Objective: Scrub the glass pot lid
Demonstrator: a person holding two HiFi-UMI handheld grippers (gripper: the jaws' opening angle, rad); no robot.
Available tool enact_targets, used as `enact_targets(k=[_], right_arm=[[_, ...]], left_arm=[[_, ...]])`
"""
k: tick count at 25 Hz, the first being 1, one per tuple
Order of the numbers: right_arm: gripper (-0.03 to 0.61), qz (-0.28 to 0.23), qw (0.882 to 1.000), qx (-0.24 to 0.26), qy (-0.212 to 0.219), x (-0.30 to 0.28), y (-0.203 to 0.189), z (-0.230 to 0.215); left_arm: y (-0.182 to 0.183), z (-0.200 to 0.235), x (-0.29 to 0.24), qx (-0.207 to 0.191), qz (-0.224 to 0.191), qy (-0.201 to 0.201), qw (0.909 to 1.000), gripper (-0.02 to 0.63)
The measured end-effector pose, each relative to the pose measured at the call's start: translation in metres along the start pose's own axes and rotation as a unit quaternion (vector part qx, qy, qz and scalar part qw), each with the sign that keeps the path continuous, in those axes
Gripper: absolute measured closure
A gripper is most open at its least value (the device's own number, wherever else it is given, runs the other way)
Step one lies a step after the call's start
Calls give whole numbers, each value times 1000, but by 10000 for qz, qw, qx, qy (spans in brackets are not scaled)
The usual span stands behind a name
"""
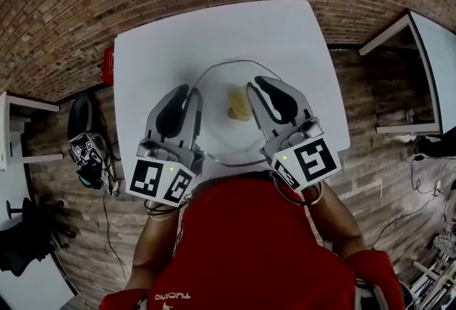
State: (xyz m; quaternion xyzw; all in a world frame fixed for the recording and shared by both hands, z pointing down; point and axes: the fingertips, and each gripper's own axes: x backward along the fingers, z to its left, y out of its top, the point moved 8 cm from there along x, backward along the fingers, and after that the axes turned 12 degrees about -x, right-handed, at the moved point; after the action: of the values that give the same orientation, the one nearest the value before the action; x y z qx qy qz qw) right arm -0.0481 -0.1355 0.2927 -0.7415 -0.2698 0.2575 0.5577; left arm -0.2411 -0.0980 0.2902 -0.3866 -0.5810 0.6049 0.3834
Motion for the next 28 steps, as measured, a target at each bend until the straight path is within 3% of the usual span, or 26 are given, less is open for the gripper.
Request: enact_targets(k=[8, 15, 20, 28], right_arm=[[537, -314, 9972, 276, 623, 5, 21, 22], [549, -324, 9952, 392, 834, 7, 23, 30], [549, -362, 9962, 231, 763, 3, 22, 30], [549, -176, 9965, 389, 724, -1, 15, 24]], left_arm=[[29, -29, -1, -774, -336, -95, 9964, 589], [29, -35, -1, -772, -272, -143, 9965, 596], [27, -36, -2, -747, -239, -158, 9968, 597], [23, -30, -6, -684, -168, -157, 9974, 597]])
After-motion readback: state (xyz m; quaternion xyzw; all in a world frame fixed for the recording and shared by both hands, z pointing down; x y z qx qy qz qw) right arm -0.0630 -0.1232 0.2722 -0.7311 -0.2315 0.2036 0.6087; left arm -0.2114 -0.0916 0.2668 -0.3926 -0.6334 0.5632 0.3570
